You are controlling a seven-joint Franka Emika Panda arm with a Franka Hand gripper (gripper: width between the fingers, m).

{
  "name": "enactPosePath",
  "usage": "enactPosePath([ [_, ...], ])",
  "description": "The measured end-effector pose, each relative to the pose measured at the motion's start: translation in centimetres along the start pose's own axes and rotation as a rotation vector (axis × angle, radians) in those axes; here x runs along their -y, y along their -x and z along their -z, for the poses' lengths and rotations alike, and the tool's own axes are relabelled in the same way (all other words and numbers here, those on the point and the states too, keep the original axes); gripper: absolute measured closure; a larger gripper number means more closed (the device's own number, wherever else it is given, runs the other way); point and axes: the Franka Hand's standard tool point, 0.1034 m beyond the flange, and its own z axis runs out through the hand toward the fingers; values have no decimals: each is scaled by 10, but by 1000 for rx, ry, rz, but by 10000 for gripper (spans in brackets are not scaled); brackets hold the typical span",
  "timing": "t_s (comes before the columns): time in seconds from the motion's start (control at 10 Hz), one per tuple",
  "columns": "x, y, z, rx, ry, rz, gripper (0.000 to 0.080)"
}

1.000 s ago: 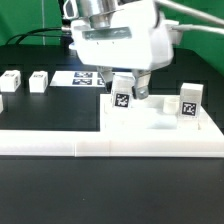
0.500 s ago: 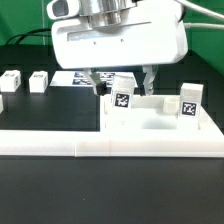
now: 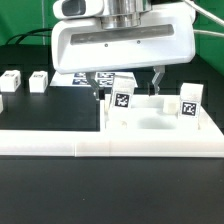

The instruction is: Assemble square table

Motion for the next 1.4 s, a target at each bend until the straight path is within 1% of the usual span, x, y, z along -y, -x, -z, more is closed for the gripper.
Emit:
enactPosePath([
  [0.1,0,0,0,1,1,5,284],
  [0.2,0,0,0,1,-1,-23,284],
  [0.3,-6,0,0,-2,5,-107,422],
  [0.4,-9,0,0,-1,9,-176,495],
  [0.7,-10,0,0,-2,4,-365,502],
  [0.8,-10,-1,-2,1,-3,-479,502],
  [1.0,-12,-5,-3,16,-26,-769,505],
  [1.1,-12,-5,-3,18,-31,-852,505],
  [1.2,-12,-5,-3,27,-50,-1001,505],
  [1.3,-12,-5,-4,34,-63,-1089,506],
  [1.4,-12,-5,-3,34,-66,-1120,506],
])
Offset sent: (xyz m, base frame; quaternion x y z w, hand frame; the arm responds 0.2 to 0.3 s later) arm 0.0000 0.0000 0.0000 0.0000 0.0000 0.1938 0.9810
